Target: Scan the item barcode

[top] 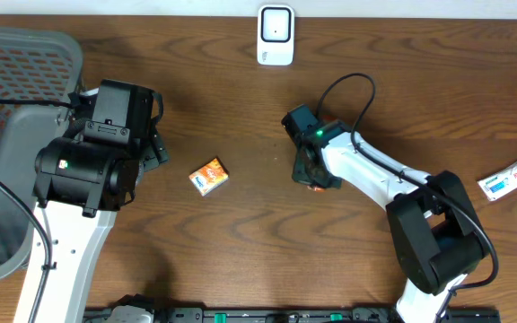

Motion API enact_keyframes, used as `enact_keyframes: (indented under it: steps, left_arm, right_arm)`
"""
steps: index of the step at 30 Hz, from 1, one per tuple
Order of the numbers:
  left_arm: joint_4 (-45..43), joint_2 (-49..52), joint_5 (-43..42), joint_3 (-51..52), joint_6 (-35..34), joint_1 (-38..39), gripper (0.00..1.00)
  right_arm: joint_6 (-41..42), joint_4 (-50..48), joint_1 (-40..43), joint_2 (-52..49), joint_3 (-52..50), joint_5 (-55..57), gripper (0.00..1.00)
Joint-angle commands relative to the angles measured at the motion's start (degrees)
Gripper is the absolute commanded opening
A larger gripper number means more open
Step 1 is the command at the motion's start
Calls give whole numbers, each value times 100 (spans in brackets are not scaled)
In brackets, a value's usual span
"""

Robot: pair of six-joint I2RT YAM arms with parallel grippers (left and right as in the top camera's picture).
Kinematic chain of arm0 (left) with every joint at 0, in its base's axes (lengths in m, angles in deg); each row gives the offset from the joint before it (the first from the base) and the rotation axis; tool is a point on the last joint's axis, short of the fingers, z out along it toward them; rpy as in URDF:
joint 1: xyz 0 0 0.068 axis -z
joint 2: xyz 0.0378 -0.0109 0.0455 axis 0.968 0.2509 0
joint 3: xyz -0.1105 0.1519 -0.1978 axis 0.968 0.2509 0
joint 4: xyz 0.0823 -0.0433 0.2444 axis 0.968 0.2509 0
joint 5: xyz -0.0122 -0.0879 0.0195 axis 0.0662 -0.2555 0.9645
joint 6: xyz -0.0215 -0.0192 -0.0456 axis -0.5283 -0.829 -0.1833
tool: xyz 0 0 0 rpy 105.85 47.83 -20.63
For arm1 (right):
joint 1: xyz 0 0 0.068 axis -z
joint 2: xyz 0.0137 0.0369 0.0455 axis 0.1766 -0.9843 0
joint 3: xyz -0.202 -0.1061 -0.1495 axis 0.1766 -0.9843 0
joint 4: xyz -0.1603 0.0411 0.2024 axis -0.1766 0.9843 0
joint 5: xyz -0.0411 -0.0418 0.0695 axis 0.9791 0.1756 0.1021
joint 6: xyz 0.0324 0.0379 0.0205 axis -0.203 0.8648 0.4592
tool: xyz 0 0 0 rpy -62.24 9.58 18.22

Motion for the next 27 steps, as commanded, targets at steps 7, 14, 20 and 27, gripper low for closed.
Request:
enact_keyframes:
  steps: [7, 14, 20, 27]
  left_arm:
    - [2, 11, 76, 2, 55, -31, 94]
    - [0, 11, 76, 2, 55, -31, 94]
    - [2, 11, 76, 2, 52, -31, 94]
    - [0, 11, 76, 2, 55, -31, 94]
  right_arm:
    - [-2684, 1786, 647, 577, 1375, -5381, 1]
    - [-5174, 1956, 1095, 398, 1152, -7073, 1]
    - [-8808, 1910, 1121, 372, 1108, -7715, 1]
    - [-9844, 669, 1117, 195, 1003, -8111, 1]
